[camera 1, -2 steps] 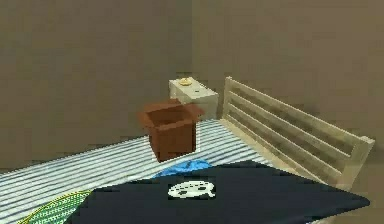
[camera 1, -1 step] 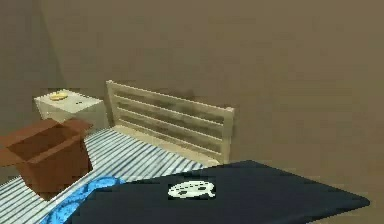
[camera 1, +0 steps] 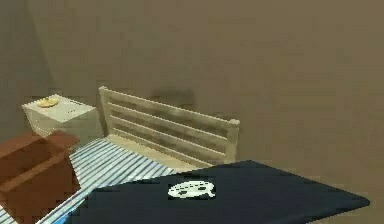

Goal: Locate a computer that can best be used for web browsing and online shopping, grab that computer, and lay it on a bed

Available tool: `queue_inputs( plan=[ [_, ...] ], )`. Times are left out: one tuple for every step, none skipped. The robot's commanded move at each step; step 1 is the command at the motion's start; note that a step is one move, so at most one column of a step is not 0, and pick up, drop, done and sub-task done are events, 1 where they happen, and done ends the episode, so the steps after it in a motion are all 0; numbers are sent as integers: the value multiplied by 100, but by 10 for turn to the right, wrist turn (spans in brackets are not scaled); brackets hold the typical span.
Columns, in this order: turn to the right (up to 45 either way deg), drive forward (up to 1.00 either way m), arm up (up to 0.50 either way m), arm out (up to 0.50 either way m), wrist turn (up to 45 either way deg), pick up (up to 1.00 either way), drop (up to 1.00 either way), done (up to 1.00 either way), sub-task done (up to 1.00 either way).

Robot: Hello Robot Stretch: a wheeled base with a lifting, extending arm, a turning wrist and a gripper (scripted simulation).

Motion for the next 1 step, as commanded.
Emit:
queue_inputs(
  plan=[
    [-450,0,0,0,0,0,0,0,0]
  ],
)
